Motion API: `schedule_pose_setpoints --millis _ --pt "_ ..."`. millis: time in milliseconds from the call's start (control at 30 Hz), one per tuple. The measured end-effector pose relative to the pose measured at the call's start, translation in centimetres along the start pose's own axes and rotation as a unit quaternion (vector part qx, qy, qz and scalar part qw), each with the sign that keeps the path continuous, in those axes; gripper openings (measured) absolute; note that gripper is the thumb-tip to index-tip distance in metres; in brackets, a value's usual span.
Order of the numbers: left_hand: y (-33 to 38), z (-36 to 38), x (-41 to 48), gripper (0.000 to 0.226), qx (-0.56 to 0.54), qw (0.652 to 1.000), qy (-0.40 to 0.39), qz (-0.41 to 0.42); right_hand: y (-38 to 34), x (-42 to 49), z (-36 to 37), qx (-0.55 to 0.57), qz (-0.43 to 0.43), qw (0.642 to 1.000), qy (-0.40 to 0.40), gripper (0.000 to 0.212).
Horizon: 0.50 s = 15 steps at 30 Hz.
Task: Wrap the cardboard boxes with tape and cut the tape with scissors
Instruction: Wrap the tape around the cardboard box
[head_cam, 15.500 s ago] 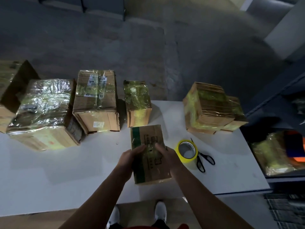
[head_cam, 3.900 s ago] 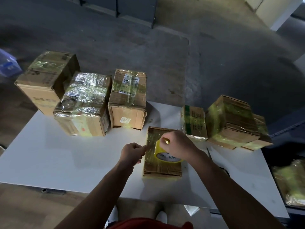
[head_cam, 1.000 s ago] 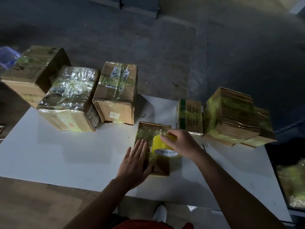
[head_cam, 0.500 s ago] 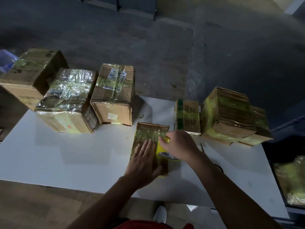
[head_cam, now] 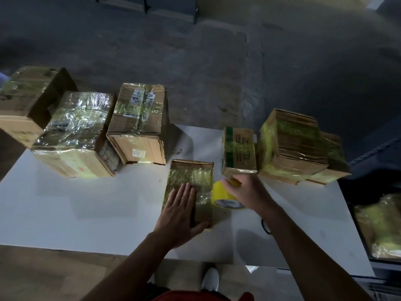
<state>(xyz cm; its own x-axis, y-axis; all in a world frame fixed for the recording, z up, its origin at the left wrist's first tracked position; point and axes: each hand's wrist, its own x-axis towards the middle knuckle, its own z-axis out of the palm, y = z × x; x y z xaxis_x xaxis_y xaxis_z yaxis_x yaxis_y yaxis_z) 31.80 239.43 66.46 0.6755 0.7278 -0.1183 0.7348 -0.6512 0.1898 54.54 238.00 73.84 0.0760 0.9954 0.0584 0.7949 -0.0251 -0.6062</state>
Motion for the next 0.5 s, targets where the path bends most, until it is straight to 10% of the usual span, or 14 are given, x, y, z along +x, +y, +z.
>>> schedule_pose_setpoints --millis 500 --pt "3.2 -1.2 0.6 0.102 0.088 0.991 -0.092 0.040 4.0 -1.3 3.5 -0.026 0.073 0.993 -0.094 0.044"
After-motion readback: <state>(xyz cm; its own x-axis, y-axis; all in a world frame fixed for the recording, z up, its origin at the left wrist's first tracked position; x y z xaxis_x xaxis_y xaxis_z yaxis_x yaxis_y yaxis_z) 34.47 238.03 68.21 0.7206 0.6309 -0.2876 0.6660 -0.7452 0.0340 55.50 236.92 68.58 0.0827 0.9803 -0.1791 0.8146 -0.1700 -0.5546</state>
